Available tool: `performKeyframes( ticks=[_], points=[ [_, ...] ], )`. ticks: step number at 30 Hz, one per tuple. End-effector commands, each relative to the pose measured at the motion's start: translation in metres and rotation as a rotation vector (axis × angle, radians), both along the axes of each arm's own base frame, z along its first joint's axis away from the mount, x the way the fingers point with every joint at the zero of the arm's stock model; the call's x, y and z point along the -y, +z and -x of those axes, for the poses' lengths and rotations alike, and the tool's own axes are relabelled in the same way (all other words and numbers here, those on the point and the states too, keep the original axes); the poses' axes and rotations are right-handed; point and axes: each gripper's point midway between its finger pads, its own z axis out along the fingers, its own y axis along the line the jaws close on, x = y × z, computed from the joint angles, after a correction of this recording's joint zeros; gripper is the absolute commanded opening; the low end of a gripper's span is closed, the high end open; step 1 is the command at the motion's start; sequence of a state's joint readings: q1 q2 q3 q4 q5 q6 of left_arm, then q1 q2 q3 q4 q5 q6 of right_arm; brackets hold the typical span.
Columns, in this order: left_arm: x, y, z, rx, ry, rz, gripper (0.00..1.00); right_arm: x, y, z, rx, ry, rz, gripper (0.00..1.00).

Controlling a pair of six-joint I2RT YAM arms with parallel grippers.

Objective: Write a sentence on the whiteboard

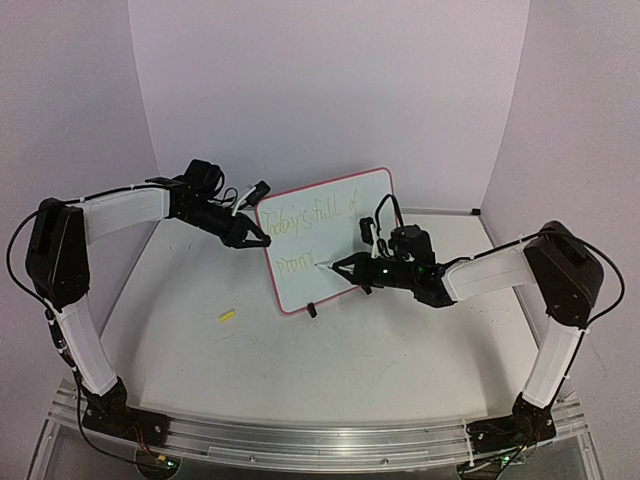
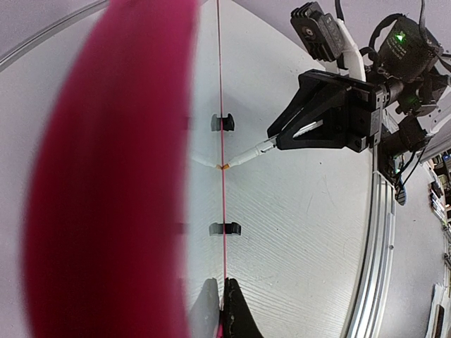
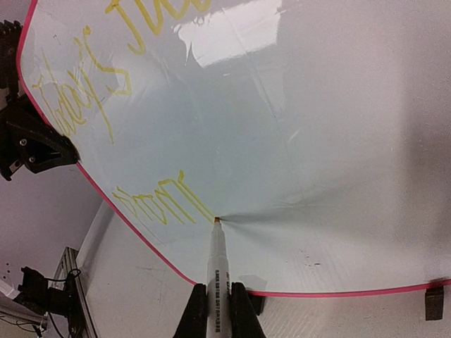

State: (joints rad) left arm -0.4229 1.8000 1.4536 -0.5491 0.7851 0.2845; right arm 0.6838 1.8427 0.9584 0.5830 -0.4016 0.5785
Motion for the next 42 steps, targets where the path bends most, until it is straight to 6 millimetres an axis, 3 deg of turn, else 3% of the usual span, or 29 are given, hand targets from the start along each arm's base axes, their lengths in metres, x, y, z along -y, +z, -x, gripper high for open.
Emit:
performKeyframes(
  ticks=[1,7,17,33,42],
  points=[
    [-0.004,-0.009,0.010,0.005,-0.016,-0.072,0.00,0.001,0.039,0.002,0.095,0.006,-0.052,0.00],
    [-0.003,-0.009,0.011,0.005,-0.016,-0.072,0.00,-0.009,0.061,0.001,0.138,0.026,-0.076,0.00],
    [-0.004,-0.009,0.010,0.004,-0.016,-0.072,0.00,-0.020,0.066,-0.008,0.154,0.036,-0.083,0.00],
    [-0.004,-0.010,0.011,0.003,-0.015,-0.075,0.00,-0.020,0.043,-0.019,0.116,-0.008,-0.044,0.00],
    [-0.004,-0.011,0.011,0.003,-0.016,-0.076,0.00,-0.012,0.057,-0.012,0.158,-0.014,-0.060,0.00]
  ],
)
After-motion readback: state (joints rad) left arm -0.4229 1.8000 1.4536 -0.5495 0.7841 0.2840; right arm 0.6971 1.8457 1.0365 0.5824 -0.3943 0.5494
